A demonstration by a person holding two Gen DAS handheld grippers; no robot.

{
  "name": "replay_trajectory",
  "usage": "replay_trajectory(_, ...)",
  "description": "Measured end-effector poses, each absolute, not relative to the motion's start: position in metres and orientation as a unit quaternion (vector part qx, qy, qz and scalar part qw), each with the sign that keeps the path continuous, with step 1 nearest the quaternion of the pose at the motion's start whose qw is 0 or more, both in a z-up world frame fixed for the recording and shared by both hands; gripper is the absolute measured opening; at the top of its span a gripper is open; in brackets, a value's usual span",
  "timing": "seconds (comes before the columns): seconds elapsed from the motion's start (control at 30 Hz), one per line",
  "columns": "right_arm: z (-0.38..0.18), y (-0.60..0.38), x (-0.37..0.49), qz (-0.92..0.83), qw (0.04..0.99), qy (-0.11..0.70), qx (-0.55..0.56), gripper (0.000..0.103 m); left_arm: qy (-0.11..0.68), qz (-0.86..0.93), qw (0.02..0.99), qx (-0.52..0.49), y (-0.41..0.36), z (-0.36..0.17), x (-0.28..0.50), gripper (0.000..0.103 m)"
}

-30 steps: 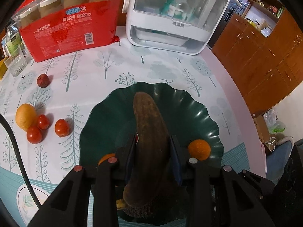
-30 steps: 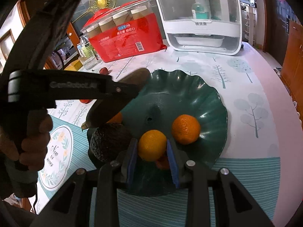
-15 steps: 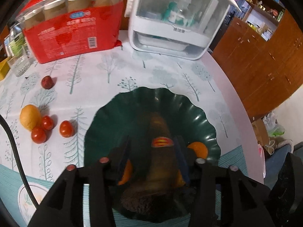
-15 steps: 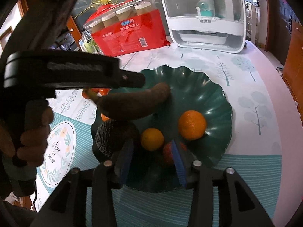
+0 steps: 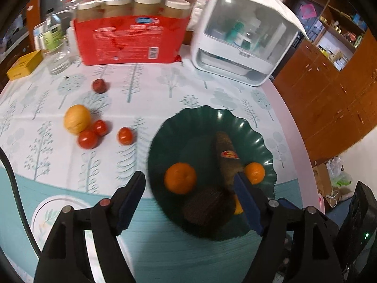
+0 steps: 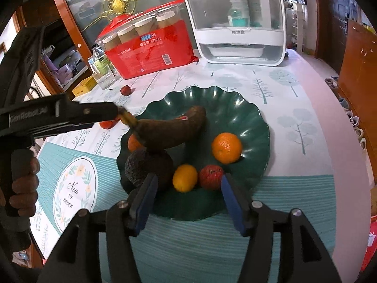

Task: Organize fruits
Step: 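Withdraw both tools from the plate toward the remaining tomatoes and yellow citrus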

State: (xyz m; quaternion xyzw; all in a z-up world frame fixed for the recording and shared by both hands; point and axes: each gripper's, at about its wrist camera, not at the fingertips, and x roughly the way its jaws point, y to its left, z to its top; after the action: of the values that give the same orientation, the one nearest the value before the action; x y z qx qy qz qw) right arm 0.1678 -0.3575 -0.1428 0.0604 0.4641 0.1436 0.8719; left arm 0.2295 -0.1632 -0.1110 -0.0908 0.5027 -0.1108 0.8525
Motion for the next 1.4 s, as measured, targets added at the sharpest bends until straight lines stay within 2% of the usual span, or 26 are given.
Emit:
replay_trajectory(0.7,-0.132,-0.277,0.126,0.122,0.871,0.47,0.073,0.06,0.507,-0.077,0.851,-0.112,-0.027,-0.105,0.178,0.078)
replay_trajectory(0.9,-0.134,-0.242,0.12,0.105,0.87,0.473,0.089,0.06,0.514,-0.088,0.847,-0.1,0.008,-0.106,0.179,0.081)
replay_trajectory(0.97,-0.135,-0.231,0.118,0.1,0.87,0.473,0.093,0.06,0.52,-0.094,0.844,-0.096,0.018,-0.107,0.182,0.085)
replay_trajectory(1.4,-0.145,-0.165,0.134,0.081,0.865,0.475,0.143,0.06,0.557,-0.113,0.821,-0.051,0.074,-0.114,0.22,0.087)
